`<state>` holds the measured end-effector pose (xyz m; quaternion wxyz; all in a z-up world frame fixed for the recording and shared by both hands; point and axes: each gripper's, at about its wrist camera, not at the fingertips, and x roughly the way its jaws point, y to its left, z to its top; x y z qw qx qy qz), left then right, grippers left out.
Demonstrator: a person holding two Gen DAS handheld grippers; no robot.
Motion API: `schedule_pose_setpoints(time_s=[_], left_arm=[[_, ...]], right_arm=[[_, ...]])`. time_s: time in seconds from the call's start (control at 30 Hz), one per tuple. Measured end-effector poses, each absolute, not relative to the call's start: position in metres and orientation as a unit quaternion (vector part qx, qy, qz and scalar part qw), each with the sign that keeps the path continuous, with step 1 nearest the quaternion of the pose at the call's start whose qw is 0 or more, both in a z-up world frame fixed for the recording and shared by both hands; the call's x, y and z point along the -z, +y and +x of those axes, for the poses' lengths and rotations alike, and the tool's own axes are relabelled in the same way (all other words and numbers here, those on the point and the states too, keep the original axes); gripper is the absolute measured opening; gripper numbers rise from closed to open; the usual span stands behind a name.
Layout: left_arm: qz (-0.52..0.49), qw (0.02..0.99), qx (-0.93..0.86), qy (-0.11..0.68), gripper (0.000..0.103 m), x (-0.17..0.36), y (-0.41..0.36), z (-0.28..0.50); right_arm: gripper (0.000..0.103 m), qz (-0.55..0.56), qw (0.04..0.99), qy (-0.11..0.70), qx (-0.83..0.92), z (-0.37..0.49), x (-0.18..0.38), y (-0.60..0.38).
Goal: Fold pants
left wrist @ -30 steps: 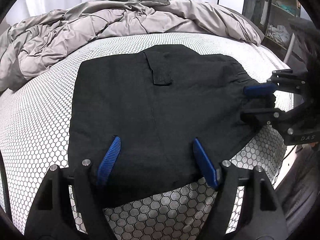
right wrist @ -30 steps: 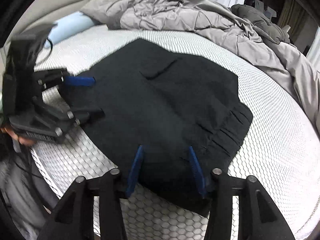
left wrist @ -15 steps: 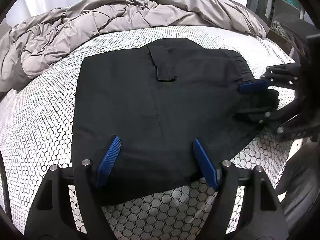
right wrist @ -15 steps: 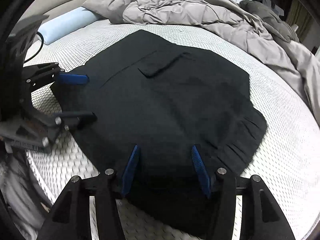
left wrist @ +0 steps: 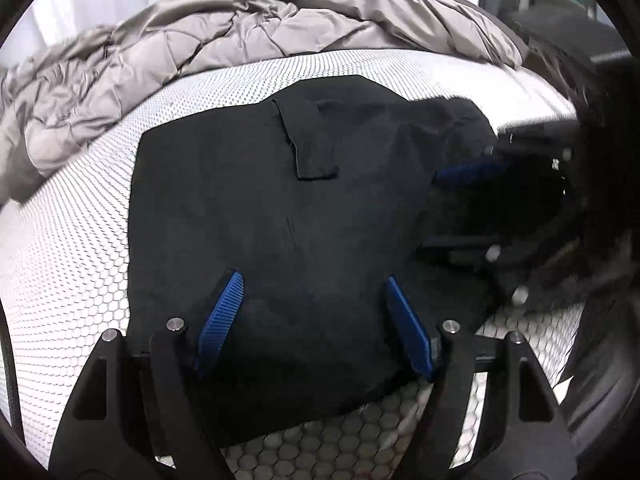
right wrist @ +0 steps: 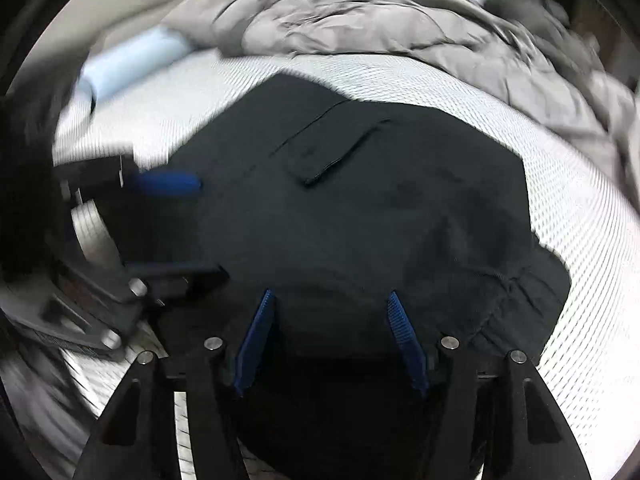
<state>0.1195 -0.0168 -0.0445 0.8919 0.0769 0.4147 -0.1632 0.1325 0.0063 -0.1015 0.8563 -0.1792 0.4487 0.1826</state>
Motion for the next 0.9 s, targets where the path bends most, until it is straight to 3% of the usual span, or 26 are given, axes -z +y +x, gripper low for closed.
schedule_pose_setpoints(time_s=[0.3,0.5,0.7,0.9], left_arm=[[0.035,0.901,0.151,0.405,0.071,0.044,0.006,0.106],[-0.011,0.904,0.123,0.409,0.071,0.026,0.020,0.127],[0.003,0.892,0.155,0.425,0.070,0.041,0.032,0.155],[-0.008,0.884,0.119,0.452,0.069,0.037,0.068,0.136]], right_arm=[[0.060,-0.179,0.867,0.436,-0.164,0.119,0.083,-0.022],[0.061,-0.104,0.879,0.419,-0.202,0.133,0.061,-0.006],[0.061,-0.172,0.861,0.444,-0.179,0.158,0.101,0.016],[0.061,-0.178,0.856,0.456,-0.169,0.147,0.092,-0.021]])
